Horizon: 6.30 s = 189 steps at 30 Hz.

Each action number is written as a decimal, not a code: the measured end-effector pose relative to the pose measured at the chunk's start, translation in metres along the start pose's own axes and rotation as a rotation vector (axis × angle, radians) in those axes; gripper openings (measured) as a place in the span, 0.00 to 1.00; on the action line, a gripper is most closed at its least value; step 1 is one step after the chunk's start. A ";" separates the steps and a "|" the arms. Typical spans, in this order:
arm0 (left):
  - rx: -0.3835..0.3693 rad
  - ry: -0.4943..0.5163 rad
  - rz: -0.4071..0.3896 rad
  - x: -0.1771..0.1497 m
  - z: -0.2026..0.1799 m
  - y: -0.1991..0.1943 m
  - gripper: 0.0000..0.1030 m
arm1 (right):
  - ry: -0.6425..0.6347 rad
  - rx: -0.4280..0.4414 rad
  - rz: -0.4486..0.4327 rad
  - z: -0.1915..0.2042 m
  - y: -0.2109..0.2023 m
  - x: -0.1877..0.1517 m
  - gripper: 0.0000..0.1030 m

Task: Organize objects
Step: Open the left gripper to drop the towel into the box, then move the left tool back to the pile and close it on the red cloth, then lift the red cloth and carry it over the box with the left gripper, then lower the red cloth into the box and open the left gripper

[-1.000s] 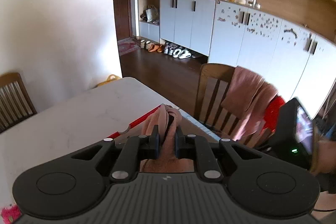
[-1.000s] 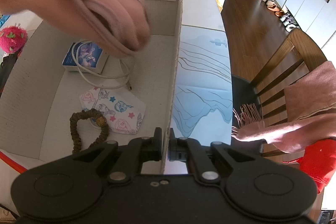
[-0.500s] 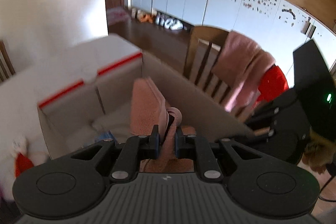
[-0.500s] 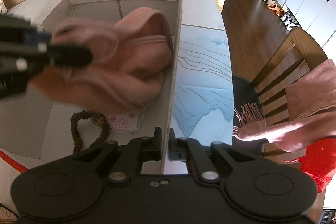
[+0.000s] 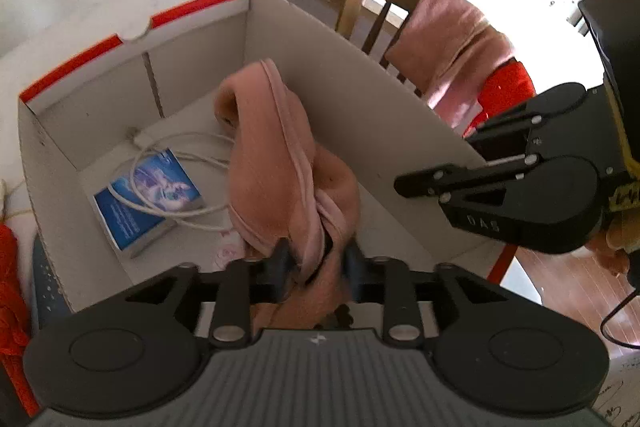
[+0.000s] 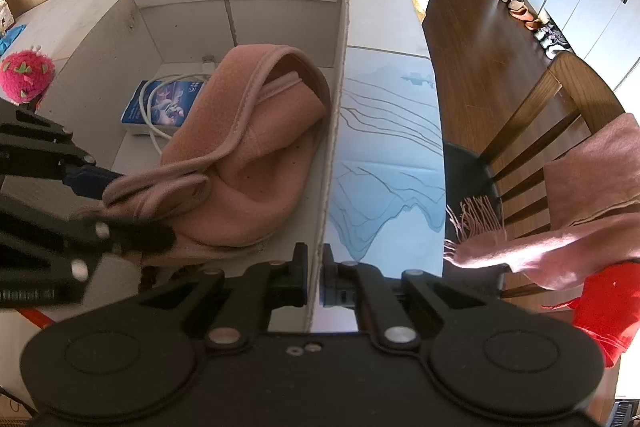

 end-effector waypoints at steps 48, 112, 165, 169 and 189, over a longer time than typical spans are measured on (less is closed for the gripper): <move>0.317 -0.261 -0.218 -0.062 0.122 -0.127 0.84 | -0.016 -0.010 0.010 0.000 0.001 0.000 0.04; 0.442 -0.425 -0.082 -0.112 0.199 -0.077 0.32 | -0.014 -0.015 0.011 0.001 -0.001 0.001 0.04; 0.257 -0.128 -0.103 0.031 0.050 -0.035 0.31 | 0.006 -0.002 0.003 0.001 0.000 0.000 0.04; 0.265 -0.128 -0.073 0.029 0.055 -0.022 0.32 | 0.005 -0.002 0.003 0.001 0.000 0.000 0.04; 0.208 -0.115 -0.003 0.019 0.057 0.002 0.50 | 0.008 0.001 0.003 0.001 0.000 -0.002 0.04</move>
Point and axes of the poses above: each gripper's, at about its wrist camera, not at the fingertips, and y roughly the way its jaws point, z to its left, x to its top, the point moved 7 cm from there along y, roughly the way its jaws point, and after that the axes turned 7 degrees about y, right-handed, at the moved point
